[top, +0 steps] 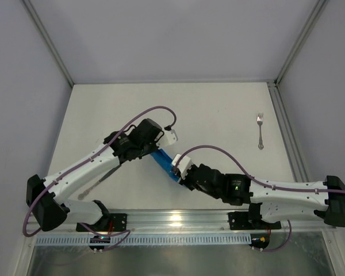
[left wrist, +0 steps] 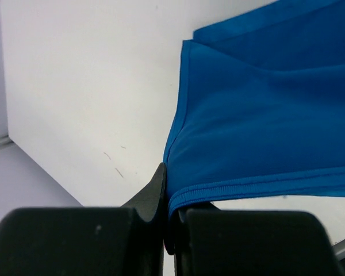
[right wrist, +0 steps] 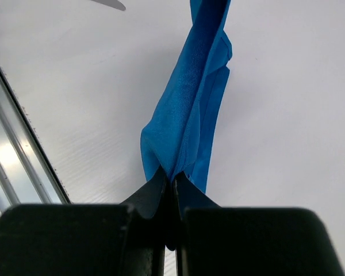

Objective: Fold the napkin into a case and place the utensils inside
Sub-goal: Turn over the upper triangle folded napkin at the center of the board.

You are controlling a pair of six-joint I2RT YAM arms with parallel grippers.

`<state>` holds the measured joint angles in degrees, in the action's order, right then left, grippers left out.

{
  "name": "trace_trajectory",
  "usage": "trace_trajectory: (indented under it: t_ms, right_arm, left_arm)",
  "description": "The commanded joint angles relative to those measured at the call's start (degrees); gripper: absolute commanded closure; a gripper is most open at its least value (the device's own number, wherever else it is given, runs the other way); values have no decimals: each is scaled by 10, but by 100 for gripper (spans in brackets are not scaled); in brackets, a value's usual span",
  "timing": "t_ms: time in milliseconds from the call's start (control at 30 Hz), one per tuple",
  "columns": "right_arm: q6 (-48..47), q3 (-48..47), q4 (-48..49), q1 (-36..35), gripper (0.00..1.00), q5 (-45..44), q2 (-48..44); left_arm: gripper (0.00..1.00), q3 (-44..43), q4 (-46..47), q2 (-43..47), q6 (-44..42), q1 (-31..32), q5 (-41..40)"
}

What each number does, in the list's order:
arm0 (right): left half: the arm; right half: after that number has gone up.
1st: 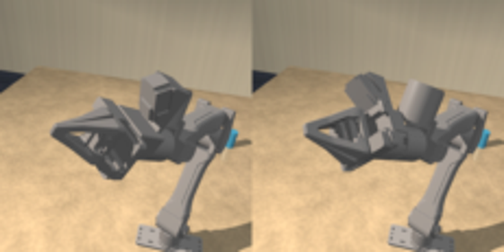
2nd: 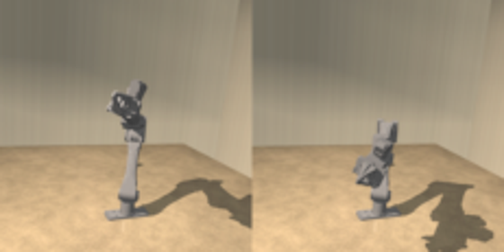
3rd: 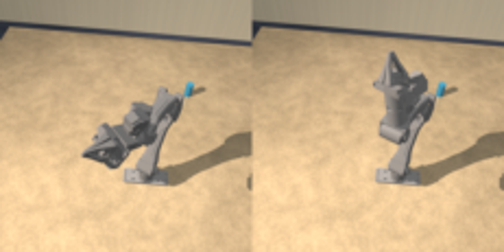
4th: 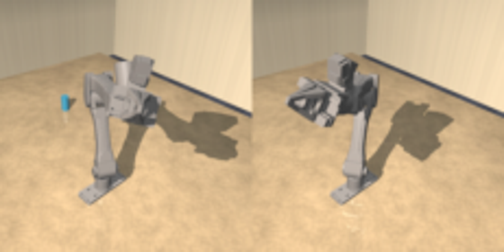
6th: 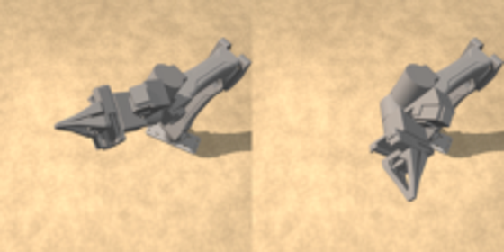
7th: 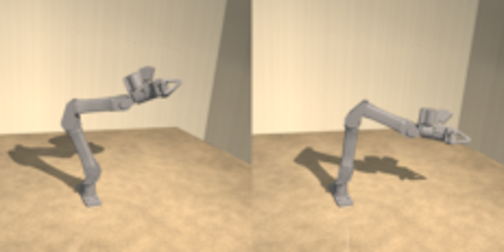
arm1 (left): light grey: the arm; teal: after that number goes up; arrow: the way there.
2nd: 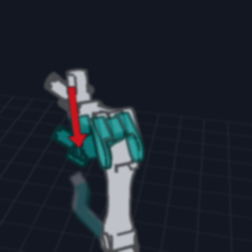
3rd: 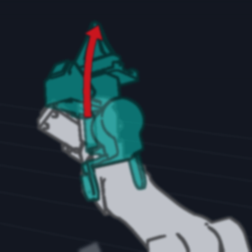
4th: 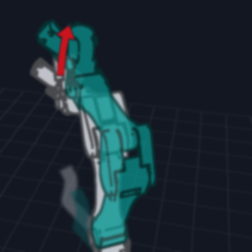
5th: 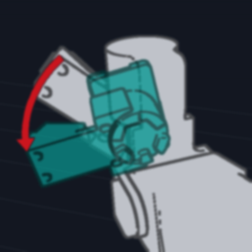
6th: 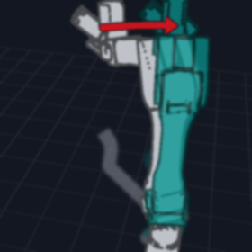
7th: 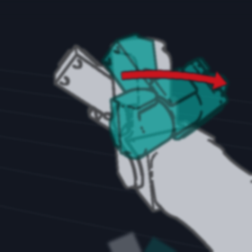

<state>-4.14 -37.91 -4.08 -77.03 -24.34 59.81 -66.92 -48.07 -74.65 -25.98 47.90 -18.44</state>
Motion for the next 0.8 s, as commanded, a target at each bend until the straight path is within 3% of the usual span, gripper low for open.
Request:
trace_trajectory:
  t_ms: [0,167,367,500,767]
  right_arm:
    - [-10,-65,-83,34,96,103,-15]
    - [-17,-147,-139,72,96,156,16]
    - [14,-281,-158,78,96,217,144]
    - [56,-337,-100,80,96,264,217]
    - [227,-460,37,81,96,286,405]
  left_arm:
    - [100,-37,-38,20,-24,-9,-15]
    - [100,-66,-52,30,-40,-38,-48]
    - [100,-96,-46,27,-62,-122,-79]
    - [100,-95,-14,34,-85,-189,-78]
    - [100,-88,70,53,-159,-327,-73]
